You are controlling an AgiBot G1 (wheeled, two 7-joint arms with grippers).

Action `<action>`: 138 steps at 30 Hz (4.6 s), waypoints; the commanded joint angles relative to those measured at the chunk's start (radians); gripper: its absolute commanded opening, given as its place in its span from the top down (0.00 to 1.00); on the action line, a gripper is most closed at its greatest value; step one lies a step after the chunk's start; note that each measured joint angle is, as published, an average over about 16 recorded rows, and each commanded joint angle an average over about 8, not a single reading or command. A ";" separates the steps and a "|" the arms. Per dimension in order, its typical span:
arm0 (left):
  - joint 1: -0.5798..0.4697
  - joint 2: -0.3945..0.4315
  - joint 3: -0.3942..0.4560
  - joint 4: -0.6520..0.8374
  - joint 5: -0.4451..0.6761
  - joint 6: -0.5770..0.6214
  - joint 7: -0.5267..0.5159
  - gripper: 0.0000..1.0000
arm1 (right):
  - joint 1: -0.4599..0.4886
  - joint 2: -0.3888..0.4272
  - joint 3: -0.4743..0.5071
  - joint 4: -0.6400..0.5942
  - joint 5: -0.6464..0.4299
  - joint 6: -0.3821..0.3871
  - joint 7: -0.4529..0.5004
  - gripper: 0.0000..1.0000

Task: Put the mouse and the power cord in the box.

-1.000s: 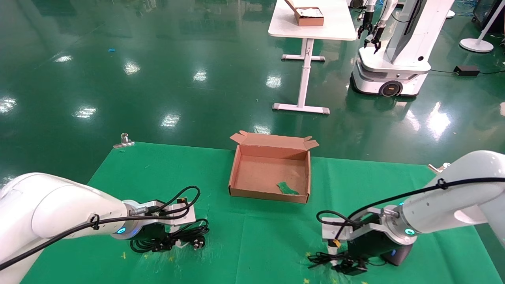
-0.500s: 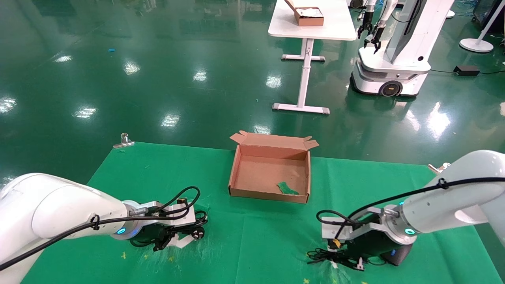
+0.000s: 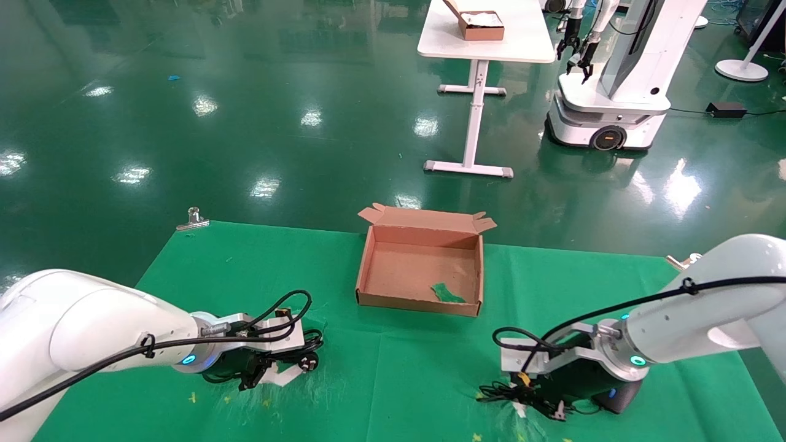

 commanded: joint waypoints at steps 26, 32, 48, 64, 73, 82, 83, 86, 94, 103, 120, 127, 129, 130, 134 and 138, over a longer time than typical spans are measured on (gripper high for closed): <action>-0.194 0.128 -0.117 -0.035 -0.236 -0.020 0.074 1.00 | 0.158 0.190 0.041 0.286 -0.082 0.060 0.169 1.00; -0.166 0.217 -0.014 -0.016 -0.168 -0.241 0.100 1.00 | 0.176 0.255 0.045 0.415 -0.116 0.029 0.258 1.00; -0.177 0.232 0.450 0.036 -0.020 -0.670 -0.175 0.00 | 0.155 0.368 0.065 0.679 -0.128 -0.040 0.398 1.00; -0.256 0.215 0.561 0.133 -0.064 -0.675 -0.391 0.00 | 0.167 0.339 0.072 0.714 -0.104 -0.024 0.378 1.00; -0.344 0.109 0.527 0.341 -0.151 -0.609 -0.408 0.00 | 0.196 0.234 0.060 0.652 -0.071 0.009 0.288 1.00; -0.375 0.040 0.508 0.386 -0.229 -0.555 -0.349 0.00 | 0.247 0.022 0.040 0.374 -0.022 0.134 0.019 1.00; -0.376 0.040 0.507 0.388 -0.233 -0.555 -0.344 0.00 | 0.253 -0.008 0.039 0.331 -0.014 0.154 -0.020 1.00; -0.376 0.041 0.505 0.394 -0.241 -0.556 -0.332 0.00 | 0.267 -0.096 0.039 0.203 0.008 0.230 -0.135 1.00; -0.378 0.047 0.501 0.412 -0.258 -0.559 -0.309 0.00 | 0.197 -0.199 -0.028 0.073 0.123 0.436 -0.325 1.00; -0.379 0.053 0.498 0.428 -0.271 -0.562 -0.290 0.00 | 0.112 -0.196 -0.183 0.078 0.278 0.452 -0.387 1.00; -0.380 0.055 0.496 0.438 -0.280 -0.563 -0.279 0.00 | 0.091 -0.195 -0.241 0.025 0.345 0.510 -0.395 0.00; -0.379 0.055 0.496 0.437 -0.279 -0.563 -0.280 0.00 | 0.095 -0.194 -0.236 0.034 0.337 0.501 -0.395 0.00; -0.379 0.055 0.496 0.436 -0.279 -0.563 -0.280 0.00 | 0.095 -0.194 -0.235 0.036 0.335 0.500 -0.395 0.00; -0.379 0.055 0.496 0.436 -0.278 -0.563 -0.280 0.00 | 0.096 -0.194 -0.235 0.036 0.334 0.499 -0.395 0.00; -0.379 0.055 0.496 0.436 -0.278 -0.563 -0.280 0.00 | 0.097 -0.193 -0.234 0.039 0.332 0.497 -0.395 0.00; -0.379 0.055 0.496 0.436 -0.278 -0.563 -0.280 0.00 | 0.097 -0.192 -0.232 0.041 0.331 0.494 -0.395 0.00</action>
